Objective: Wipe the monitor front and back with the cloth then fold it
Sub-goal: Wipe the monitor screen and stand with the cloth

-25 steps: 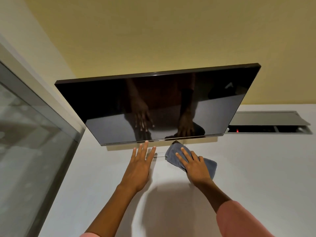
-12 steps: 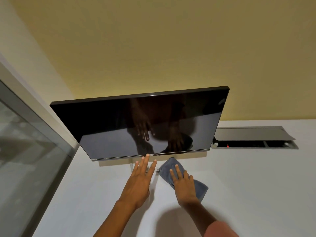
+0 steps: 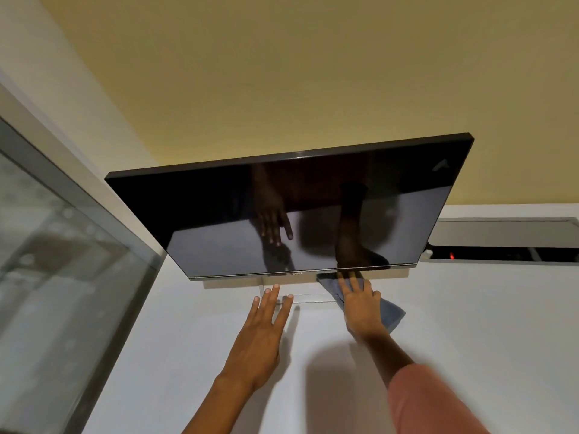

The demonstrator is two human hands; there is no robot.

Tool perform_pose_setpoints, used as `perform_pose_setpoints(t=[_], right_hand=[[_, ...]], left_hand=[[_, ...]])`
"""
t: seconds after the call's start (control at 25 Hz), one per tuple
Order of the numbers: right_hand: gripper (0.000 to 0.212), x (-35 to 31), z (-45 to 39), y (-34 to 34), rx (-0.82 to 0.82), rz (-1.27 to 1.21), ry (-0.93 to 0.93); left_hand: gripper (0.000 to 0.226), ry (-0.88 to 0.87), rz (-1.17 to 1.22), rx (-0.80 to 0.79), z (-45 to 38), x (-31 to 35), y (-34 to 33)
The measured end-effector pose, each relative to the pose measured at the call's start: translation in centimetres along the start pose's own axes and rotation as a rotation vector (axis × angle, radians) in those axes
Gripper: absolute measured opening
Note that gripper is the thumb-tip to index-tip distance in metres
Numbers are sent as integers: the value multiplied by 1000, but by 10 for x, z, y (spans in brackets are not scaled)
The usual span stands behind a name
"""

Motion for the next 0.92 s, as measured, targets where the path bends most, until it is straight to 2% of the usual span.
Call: perform_pose_setpoints(t=[0.2, 0.32, 0.48, 0.64, 0.84, 0.92], right_hand=[[99, -10, 20, -31, 97, -45, -4], [90, -2, 3, -17, -34, 54, -3], [81, 2, -11, 11, -7, 5, -14], [96, -3, 8, -8, -160, 36, -17], [95, 3, 43, -13, -145, 2, -26], [94, 17, 59, -12, -101, -29, -86]], left_hand=[[77, -19, 5, 6, -8, 2, 0], [78, -27, 7, 23, -15, 0, -2], [77, -5, 14, -24, -15, -2, -8], [76, 22, 26, -49, -20, 4, -13], [77, -31, 20, 0, -27, 29, -16], [78, -65, 31, 27, -29, 39, -16]])
Point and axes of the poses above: each hand's wrist, its own z-axis away from the middle knuckle, its own y-axis out of the back of the hand, x = y × z, the point moved 3 cm from there along -z, towards the middle knuckle, and after that the axes turned 10 degrees about -x, right-handed, at the moved point
